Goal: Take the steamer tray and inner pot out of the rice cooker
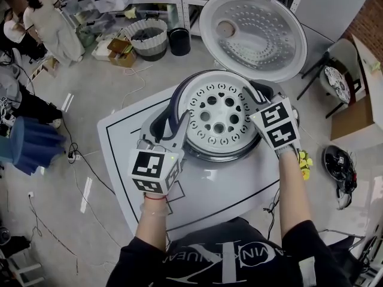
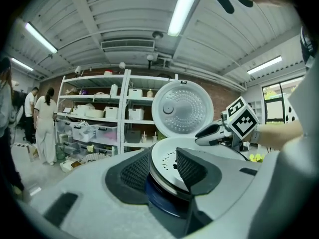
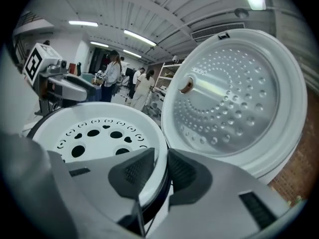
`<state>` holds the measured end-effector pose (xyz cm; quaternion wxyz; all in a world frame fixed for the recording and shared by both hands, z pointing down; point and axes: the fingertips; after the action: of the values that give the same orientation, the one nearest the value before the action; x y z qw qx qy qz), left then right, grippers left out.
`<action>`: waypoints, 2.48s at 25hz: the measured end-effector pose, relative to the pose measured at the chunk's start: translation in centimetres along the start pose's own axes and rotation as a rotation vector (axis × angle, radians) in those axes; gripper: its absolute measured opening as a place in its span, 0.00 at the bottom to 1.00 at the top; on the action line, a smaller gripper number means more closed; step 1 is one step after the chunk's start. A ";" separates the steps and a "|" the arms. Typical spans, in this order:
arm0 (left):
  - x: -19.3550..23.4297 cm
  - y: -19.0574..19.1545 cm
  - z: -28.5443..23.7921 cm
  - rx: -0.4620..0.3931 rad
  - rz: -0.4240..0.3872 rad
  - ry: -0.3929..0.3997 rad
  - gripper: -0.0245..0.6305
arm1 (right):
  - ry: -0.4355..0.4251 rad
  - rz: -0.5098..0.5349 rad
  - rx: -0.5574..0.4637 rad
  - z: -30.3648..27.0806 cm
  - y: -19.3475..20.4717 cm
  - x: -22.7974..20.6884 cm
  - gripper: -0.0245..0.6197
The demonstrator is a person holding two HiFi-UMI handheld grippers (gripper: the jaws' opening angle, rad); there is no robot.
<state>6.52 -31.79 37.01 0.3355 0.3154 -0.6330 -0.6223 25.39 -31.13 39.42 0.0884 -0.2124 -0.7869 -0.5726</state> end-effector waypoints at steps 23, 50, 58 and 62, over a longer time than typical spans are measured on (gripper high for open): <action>-0.6 0.8 0.4 0.036 0.057 0.009 0.27 | 0.087 -0.111 -0.417 6.7 -7.7 -0.5 0.12; -2.9 -5.1 3.6 -0.164 0.076 -0.178 0.14 | 0.001 -0.247 -0.705 14.5 -12.6 0.1 0.10; -2.3 -7.2 7.9 -0.206 0.062 -0.311 0.13 | -0.104 -0.246 -0.760 15.5 -15.4 2.5 0.10; -0.7 -7.3 11.8 -0.220 0.057 -0.385 0.13 | -0.167 -0.233 -0.781 15.0 -17.0 6.0 0.10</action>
<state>-2.90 -24.61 29.72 0.2584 0.1344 -0.6221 -0.7268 14.21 -20.00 22.05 -0.1284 -0.1849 -0.5338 -0.8151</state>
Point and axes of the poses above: the fingertips, and each gripper's own axes: z backward along the fingers, x to its left, y out of its underside, and after that the axes turned 11 degrees about -x, right-handed
